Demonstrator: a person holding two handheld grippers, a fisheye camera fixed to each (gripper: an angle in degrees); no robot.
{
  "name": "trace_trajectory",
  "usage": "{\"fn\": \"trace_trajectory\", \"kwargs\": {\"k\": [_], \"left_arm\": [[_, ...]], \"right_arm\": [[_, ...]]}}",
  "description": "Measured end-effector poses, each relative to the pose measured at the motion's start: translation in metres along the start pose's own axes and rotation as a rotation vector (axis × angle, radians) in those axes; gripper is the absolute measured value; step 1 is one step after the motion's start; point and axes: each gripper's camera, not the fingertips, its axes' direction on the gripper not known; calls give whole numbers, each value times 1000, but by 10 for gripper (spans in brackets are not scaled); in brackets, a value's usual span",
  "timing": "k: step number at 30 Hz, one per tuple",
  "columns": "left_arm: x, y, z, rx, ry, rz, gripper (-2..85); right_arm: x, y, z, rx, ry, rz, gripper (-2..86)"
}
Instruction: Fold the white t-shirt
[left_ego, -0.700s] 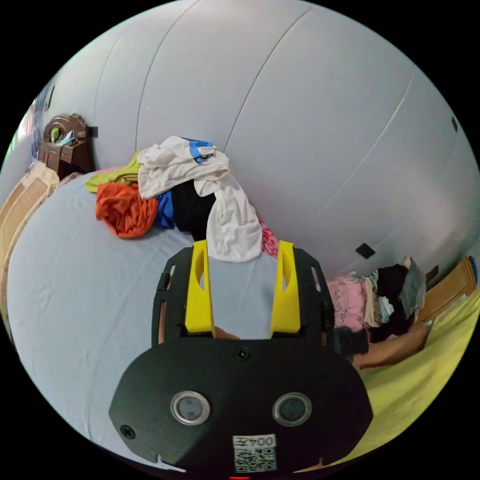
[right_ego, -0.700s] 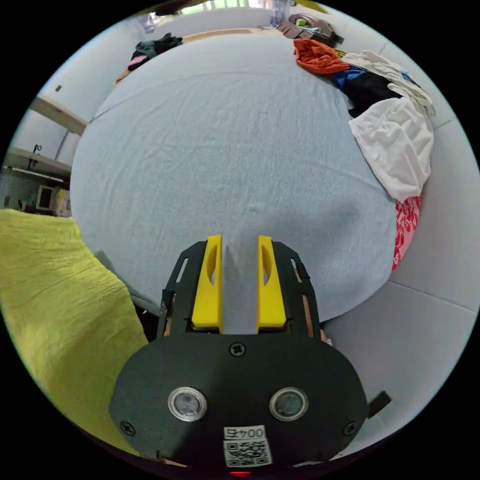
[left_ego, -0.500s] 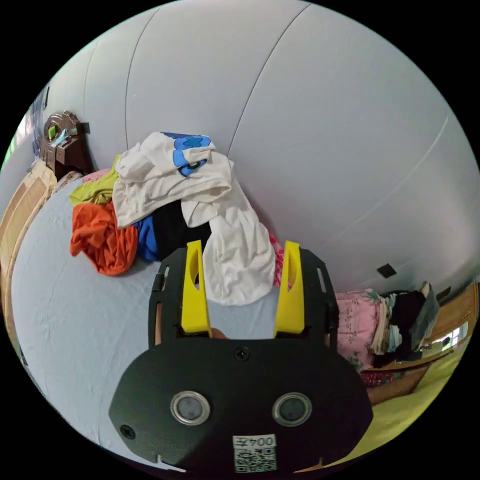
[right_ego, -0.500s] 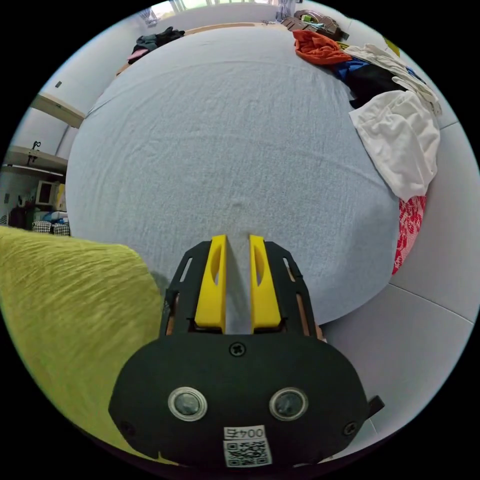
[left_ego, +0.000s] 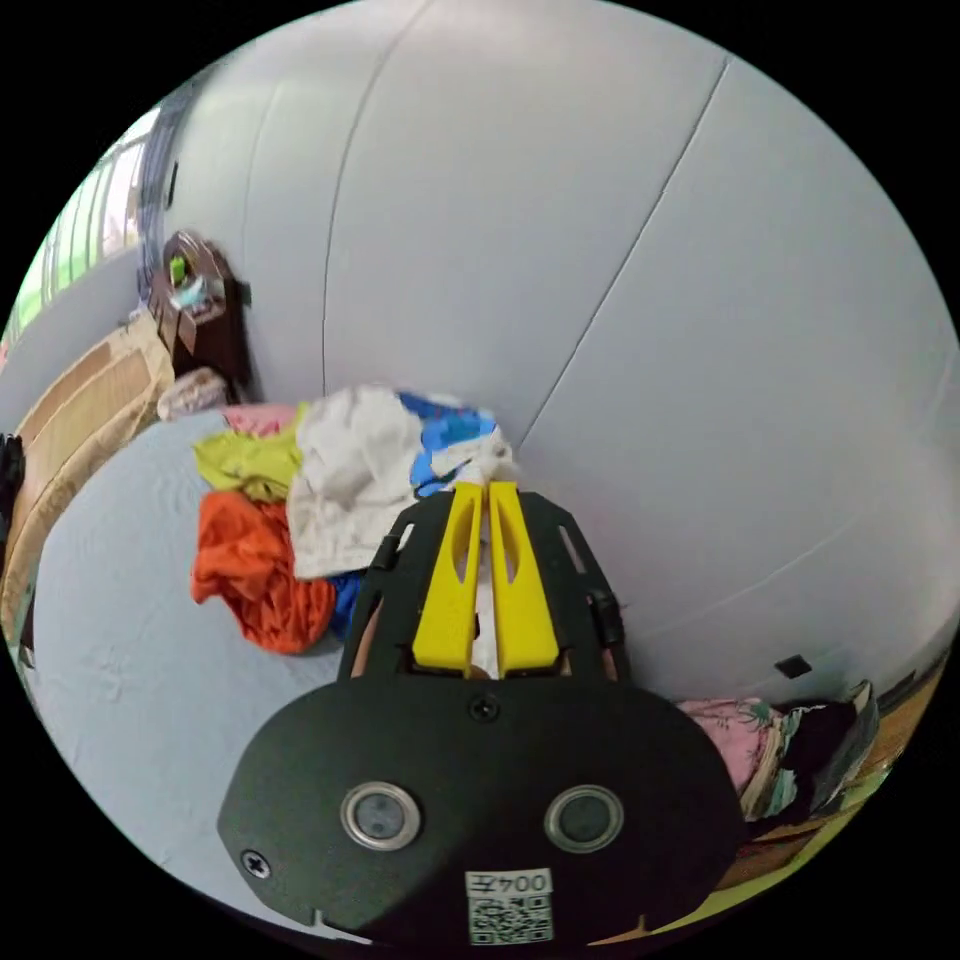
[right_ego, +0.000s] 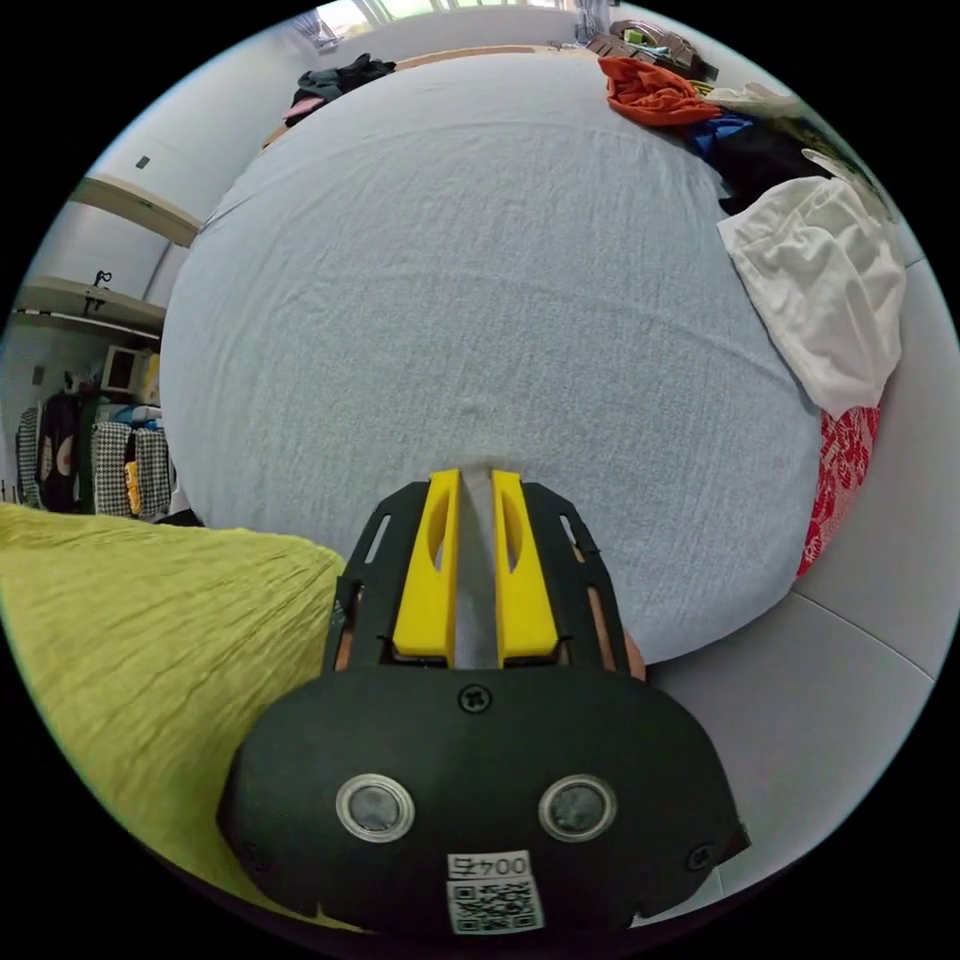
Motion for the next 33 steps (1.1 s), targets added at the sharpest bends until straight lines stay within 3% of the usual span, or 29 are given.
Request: {"fn": "trace_trajectory", "kwargs": {"k": [4, 8, 13, 19, 22, 27, 33], "left_arm": [[-30, 26, -161, 217, 109, 28, 12], [-70, 91, -277, 293, 108, -34, 11], [-151, 238, -392, 277, -36, -256, 12], [-223, 382, -405, 20, -59, -467, 19], [-237, 425, -408, 35, 26, -506, 26], [-242, 453, -431, 33, -23, -461, 58], [-248, 486, -396, -91, -21, -492, 108]], "right_arm": [[-12, -12, 10, -20, 74, -12, 60], [-19, -20, 20, -3, 120, 45, 61], [-29, -19, 10, 70, -132, 129, 65], [-85, -29, 33, 17, -111, 172, 109], [-102, -38, 50, 7, -63, 214, 104], [-125, -59, 59, -39, 80, 198, 75], [-129, -75, 61, -68, 71, 205, 73]]}}
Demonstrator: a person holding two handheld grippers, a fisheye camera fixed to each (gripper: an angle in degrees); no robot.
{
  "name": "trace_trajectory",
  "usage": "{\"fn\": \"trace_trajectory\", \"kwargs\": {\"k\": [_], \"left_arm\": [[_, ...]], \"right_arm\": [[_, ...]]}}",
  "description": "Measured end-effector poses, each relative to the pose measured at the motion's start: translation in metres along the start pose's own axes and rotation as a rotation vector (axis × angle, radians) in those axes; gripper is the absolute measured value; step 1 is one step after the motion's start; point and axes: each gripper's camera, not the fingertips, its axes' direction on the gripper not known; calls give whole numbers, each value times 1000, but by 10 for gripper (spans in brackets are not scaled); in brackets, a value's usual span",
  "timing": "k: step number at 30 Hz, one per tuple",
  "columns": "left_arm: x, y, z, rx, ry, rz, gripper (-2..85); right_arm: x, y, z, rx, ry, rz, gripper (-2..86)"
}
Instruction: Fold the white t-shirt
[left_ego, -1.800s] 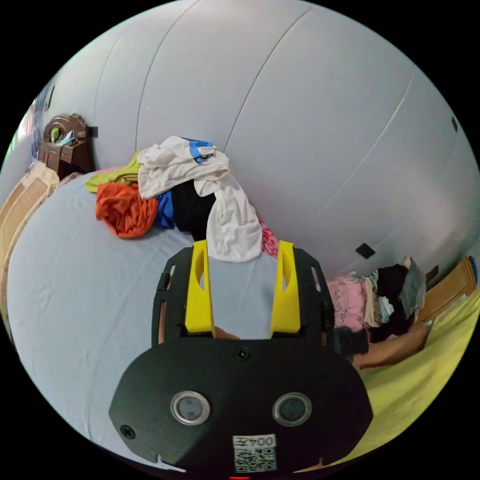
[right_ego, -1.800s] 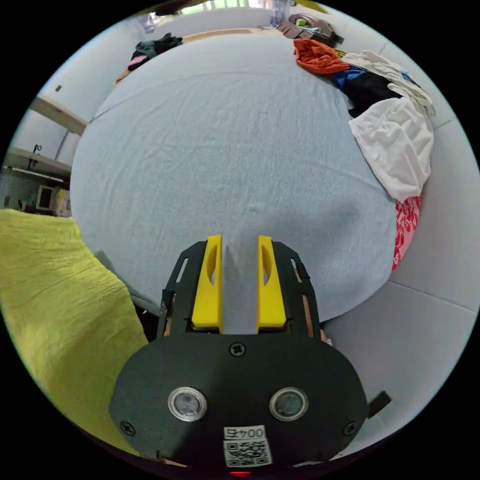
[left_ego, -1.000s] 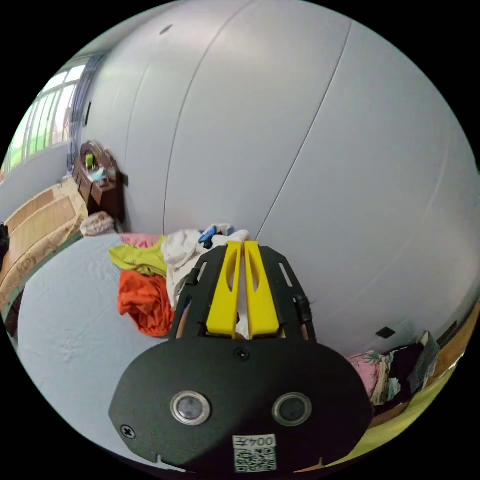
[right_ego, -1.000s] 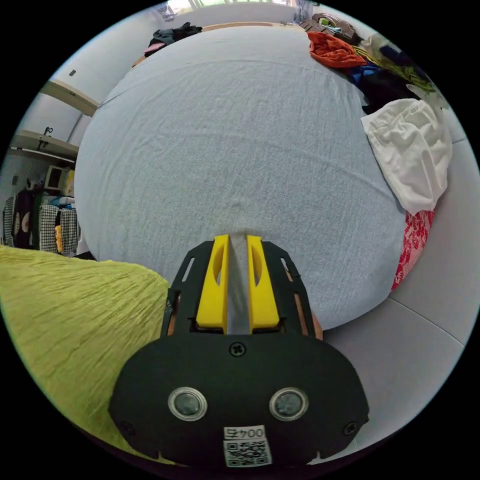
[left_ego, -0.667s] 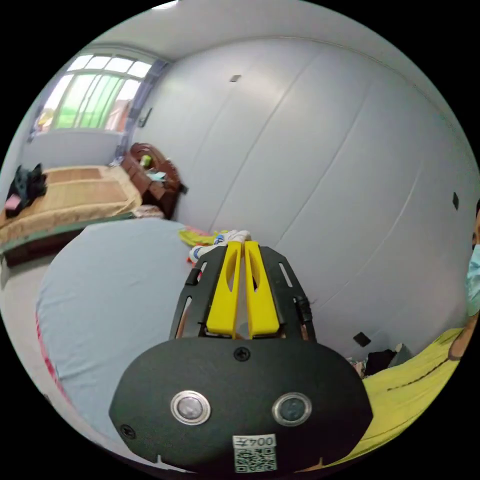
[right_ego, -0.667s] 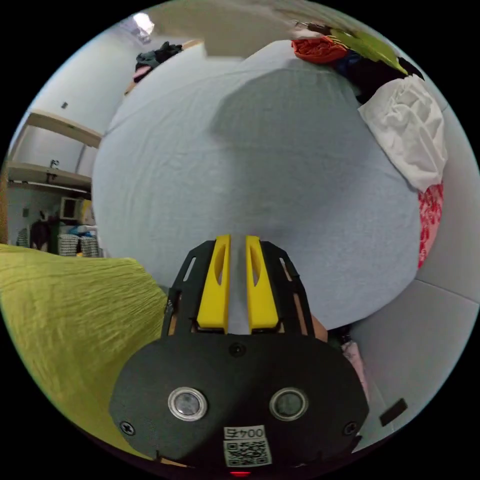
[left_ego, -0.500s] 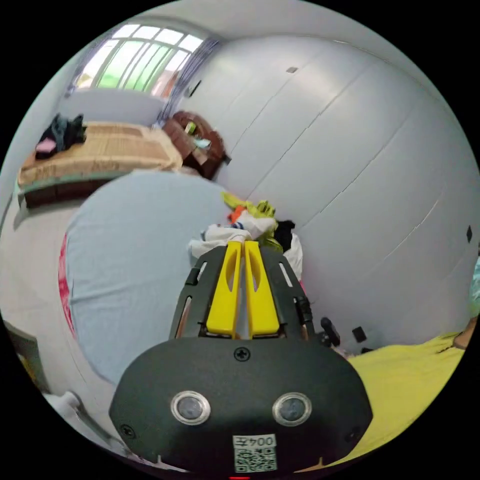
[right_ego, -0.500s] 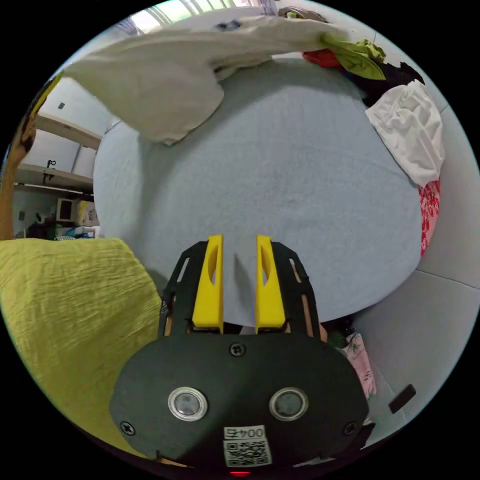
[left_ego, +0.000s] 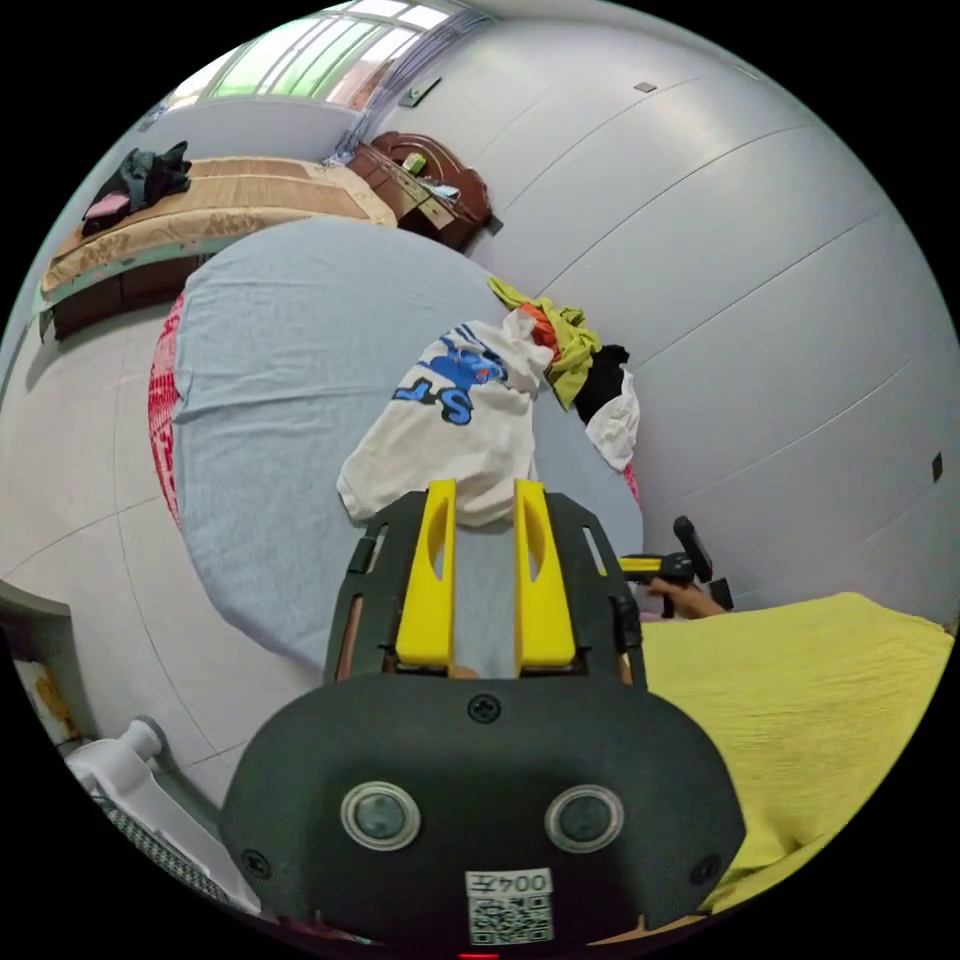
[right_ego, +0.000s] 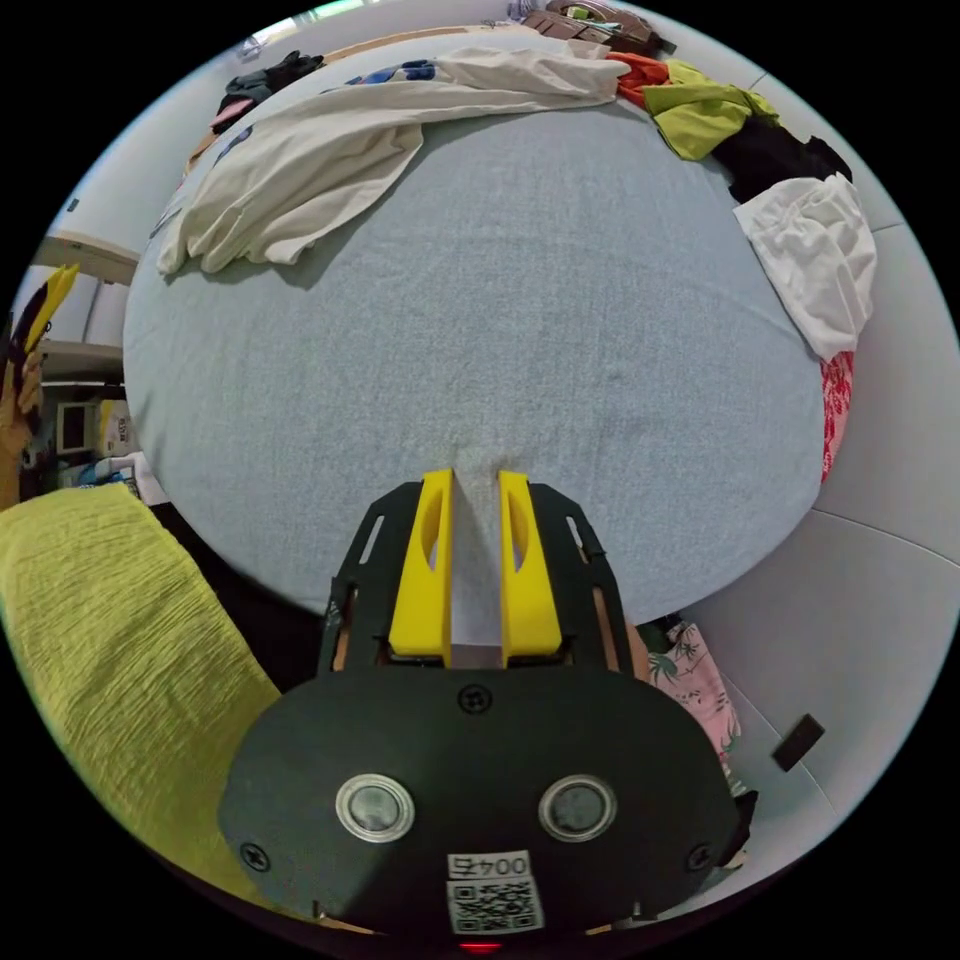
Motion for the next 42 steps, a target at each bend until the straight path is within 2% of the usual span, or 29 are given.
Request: {"fn": "trace_trajectory", "kwargs": {"k": [7, 12, 14, 15, 17, 19, 21, 24, 26, 27, 28, 29, 30, 33, 35, 39, 42], "left_arm": [[-18, -14, 69, -161, -279, 92, 150], [-32, -41, 113, -314, -445, 172, 134], [-37, -46, 128, -382, -456, 193, 99], [-31, -52, 124, -395, -421, 222, 68], [-13, -67, 100, -325, -240, 226, 47], [24, -96, 49, -174, -4, 237, 40], [61, -118, 19, -129, 97, 320, 37], [122, -145, -5, -150, 138, 474, 36], [151, -151, -8, -179, 195, 526, 36], [169, -151, -8, -190, 225, 562, 37], [184, -149, -8, -201, 238, 601, 37], [190, -147, -7, -201, 236, 621, 38], [199, -143, -8, -202, 201, 657, 39], [194, -128, -18, -162, 87, 696, 47], [172, -115, -29, -119, 93, 678, 59], [101, -66, -32, -64, 79, 599, 98], [57, -27, -10, -105, 35, 488, 127]], "right_arm": [[-10, -6, -6, 4, 5, 45, 77], [-43, 15, -36, 237, -85, 13, 146], [-63, 18, -55, 337, -86, -36, 160], [-76, 18, -69, 390, -82, -79, 166], [-94, 14, -93, 448, -92, -124, 175], [-107, 10, -122, 540, -124, -148, 186], [-125, -2, -158, 659, -161, -173, 209], [-147, -28, -198, 792, -177, -182, 227], [-150, -49, -221, 860, -188, -149, 222], [-147, -63, -235, 882, -230, -132, 191], [-144, -71, -241, 879, -258, -123, 176], [-134, -88, -250, 832, -274, -78, 83], [-122, -101, -258, 791, -251, -23, 30], [-80, -107, -280, 824, -318, 2, 9], [-51, -105, -296, 833, -370, 9, 3], [4, -97, -347, 871, -456, 13, -4], [24, -93, -390, 891, -471, -12, -6]]}}
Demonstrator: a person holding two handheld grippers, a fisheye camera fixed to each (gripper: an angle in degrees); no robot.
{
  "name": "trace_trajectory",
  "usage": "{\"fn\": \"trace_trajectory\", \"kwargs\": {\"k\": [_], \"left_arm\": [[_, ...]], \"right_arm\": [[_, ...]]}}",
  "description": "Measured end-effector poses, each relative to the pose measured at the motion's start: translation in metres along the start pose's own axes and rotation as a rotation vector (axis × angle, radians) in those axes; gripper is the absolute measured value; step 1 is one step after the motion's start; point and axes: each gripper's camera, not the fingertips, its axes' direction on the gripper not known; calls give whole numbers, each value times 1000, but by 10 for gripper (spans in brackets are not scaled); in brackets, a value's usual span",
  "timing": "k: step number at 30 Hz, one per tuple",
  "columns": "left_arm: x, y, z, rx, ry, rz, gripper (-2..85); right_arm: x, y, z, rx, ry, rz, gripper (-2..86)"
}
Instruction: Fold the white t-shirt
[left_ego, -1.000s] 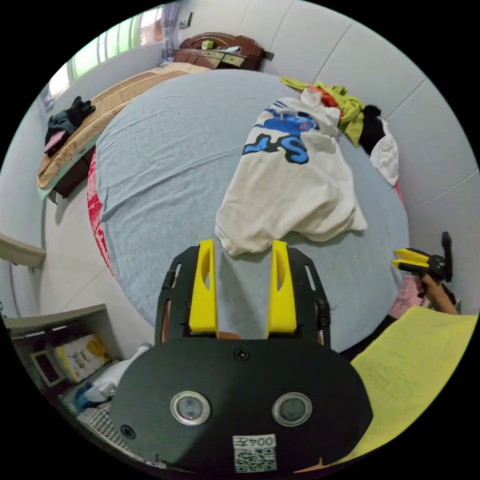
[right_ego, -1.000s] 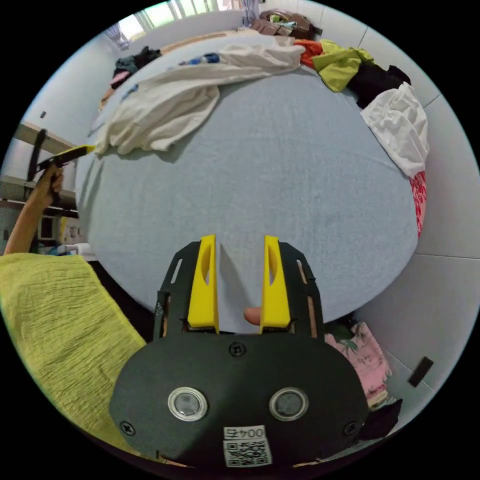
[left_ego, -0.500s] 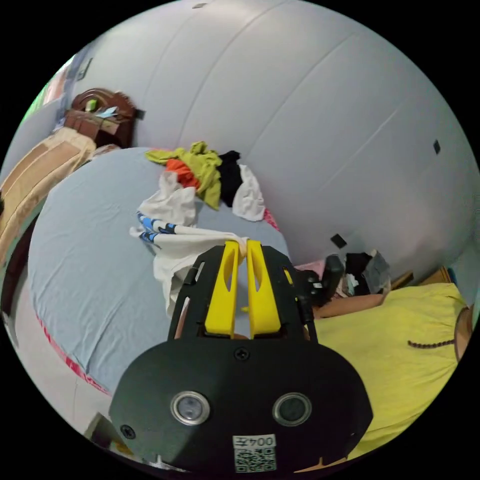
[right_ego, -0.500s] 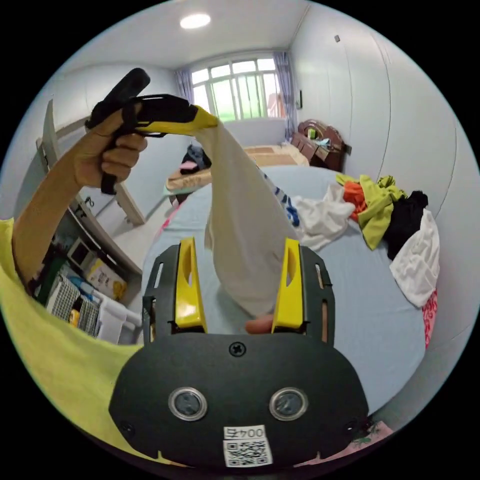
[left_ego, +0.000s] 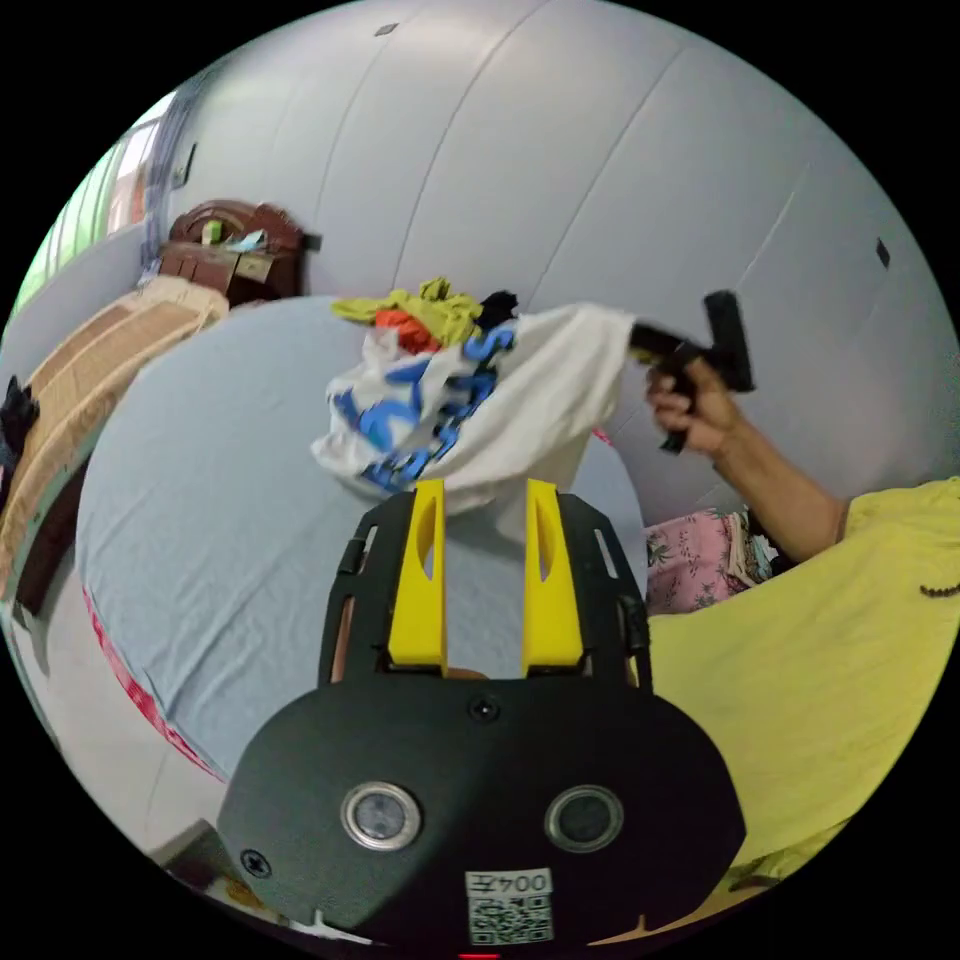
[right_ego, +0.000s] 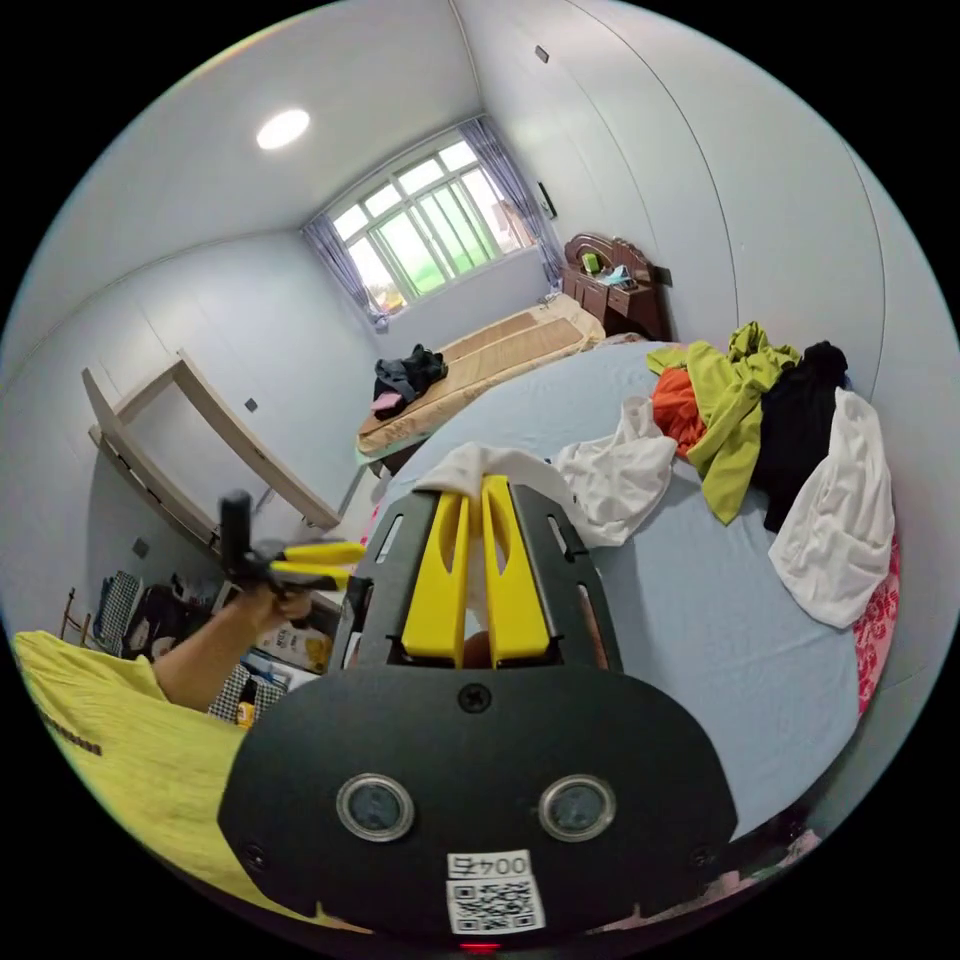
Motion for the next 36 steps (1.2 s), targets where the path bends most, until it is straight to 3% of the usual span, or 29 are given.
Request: {"fn": "trace_trajectory", "kwargs": {"k": [6, 12, 17, 23, 26, 29, 34, 36], "left_arm": [[34, 50, 50, -36, -175, 16, 162], [90, 45, 86, 4, -206, 84, 200], [105, 31, 95, 35, -247, 18, 240], [82, 23, 68, 26, -309, 52, 186], [88, 23, 49, 5, -223, 170, 82], [105, 27, -14, 135, -238, 206, 31], [81, 55, -233, 566, 162, 36, 10], [92, 57, -294, 664, 189, 108, 8]], "right_arm": [[-19, -46, -45, 27, -18, -15, -7], [-61, -71, -64, 29, -41, -40, -6], [-99, -84, -88, 49, -50, -98, -7], [-124, -91, -147, 107, -117, -147, -6], [-139, -91, -179, 134, -168, -181, -7], [-160, -87, -229, 204, -131, -260, -7], [-168, -75, -345, 430, -93, -313, -8], [-165, -73, -374, 505, -145, -324, -7]]}}
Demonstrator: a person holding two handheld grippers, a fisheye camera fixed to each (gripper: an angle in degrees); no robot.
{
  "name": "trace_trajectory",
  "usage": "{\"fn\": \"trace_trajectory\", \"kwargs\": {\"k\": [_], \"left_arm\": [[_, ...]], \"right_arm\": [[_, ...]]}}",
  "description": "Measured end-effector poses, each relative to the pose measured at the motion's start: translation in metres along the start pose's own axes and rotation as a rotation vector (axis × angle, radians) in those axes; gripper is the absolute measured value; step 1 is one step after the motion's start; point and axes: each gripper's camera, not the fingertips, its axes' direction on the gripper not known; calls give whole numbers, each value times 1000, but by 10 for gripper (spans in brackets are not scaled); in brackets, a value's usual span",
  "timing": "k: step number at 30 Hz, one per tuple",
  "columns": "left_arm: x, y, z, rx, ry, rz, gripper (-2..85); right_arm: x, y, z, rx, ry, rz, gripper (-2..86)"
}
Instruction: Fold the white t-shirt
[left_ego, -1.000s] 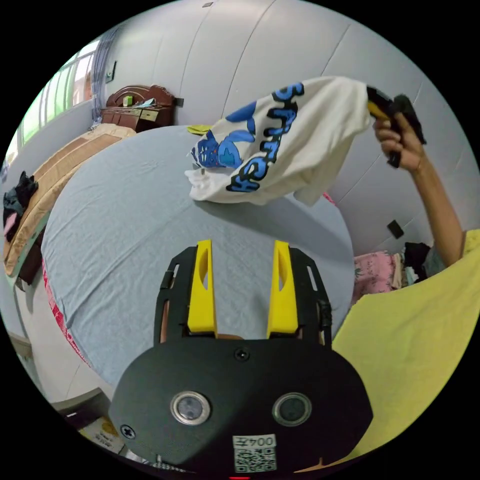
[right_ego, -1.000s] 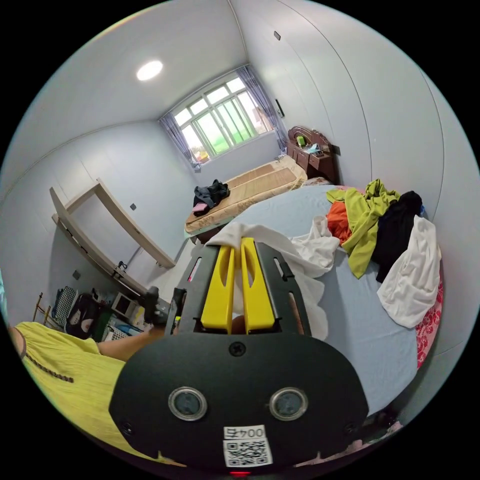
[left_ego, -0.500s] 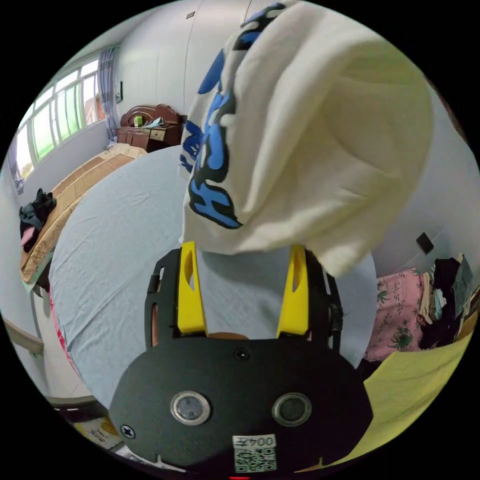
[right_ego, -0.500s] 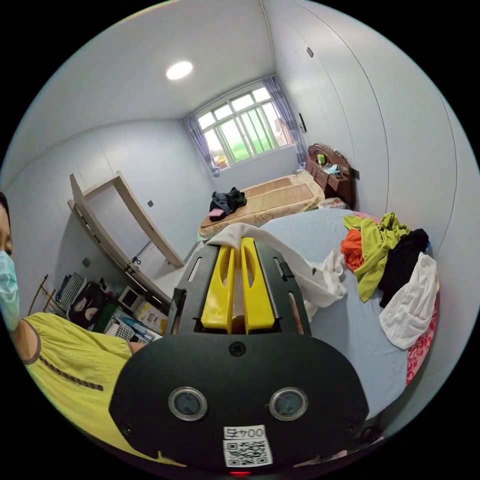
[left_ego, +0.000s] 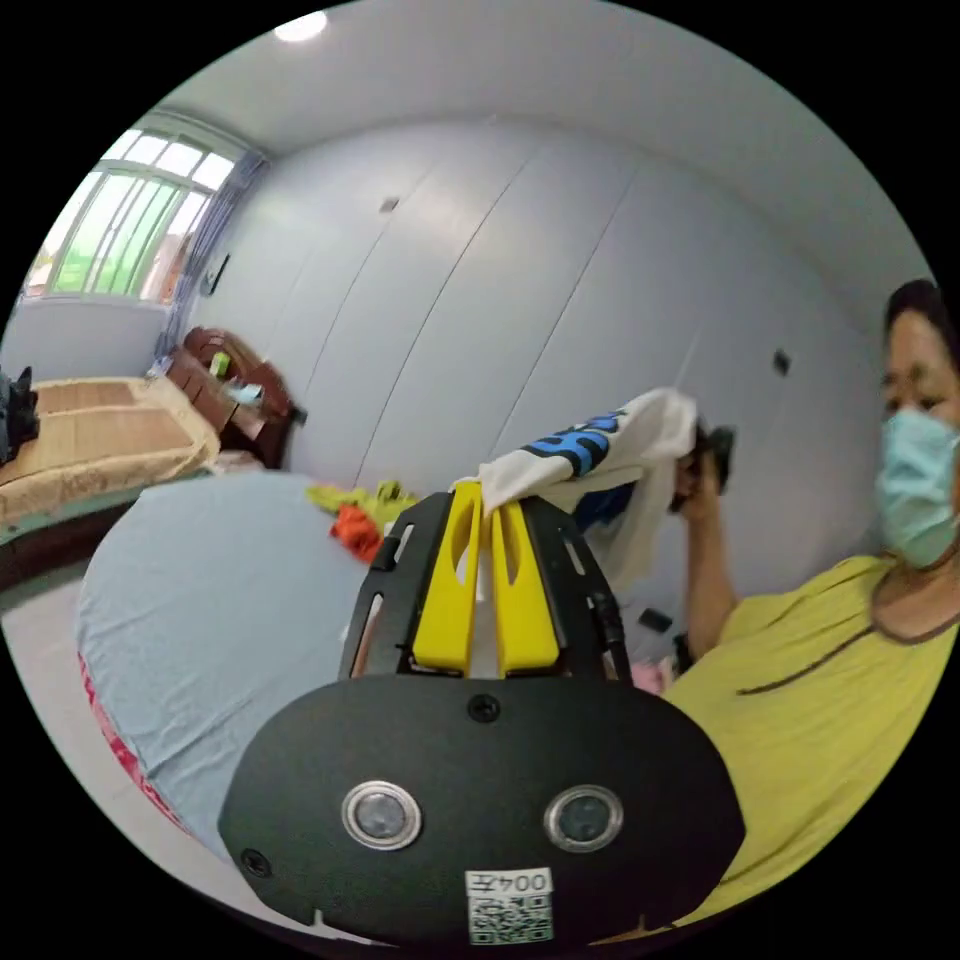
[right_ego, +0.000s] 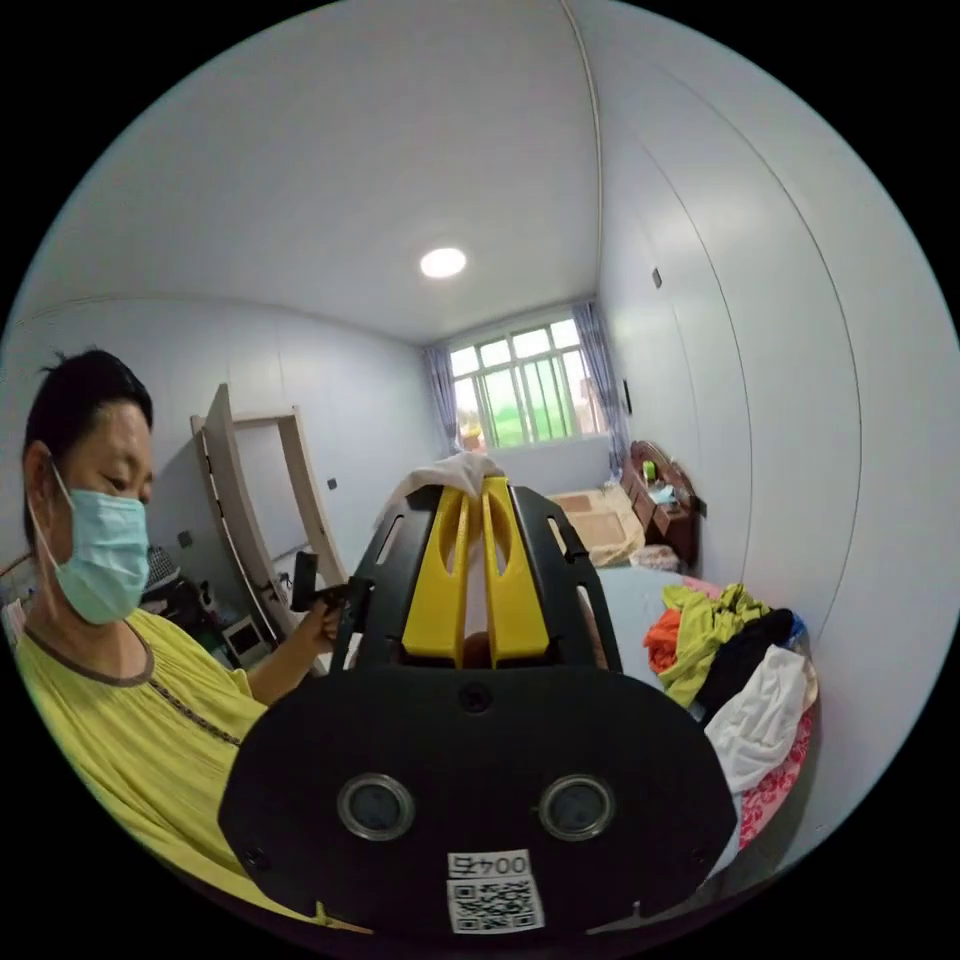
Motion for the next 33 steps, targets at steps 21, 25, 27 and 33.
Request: {"fn": "trace_trajectory", "kwargs": {"k": [21, 25, 27, 33], "left_arm": [[-225, 36, 136, -576, -487, -272, 97], [-207, 90, 115, -617, -455, -222, 89], [-199, 121, 107, -678, -456, -215, 85], [-163, 227, 76, -812, -456, -286, 75]], "right_arm": [[213, 193, 221, -537, 314, 170, 91], [204, 294, 211, -728, 270, 189, 69], [201, 383, 203, -858, 226, 274, 61], [181, 584, 171, -1138, 256, 483, 48]]}}
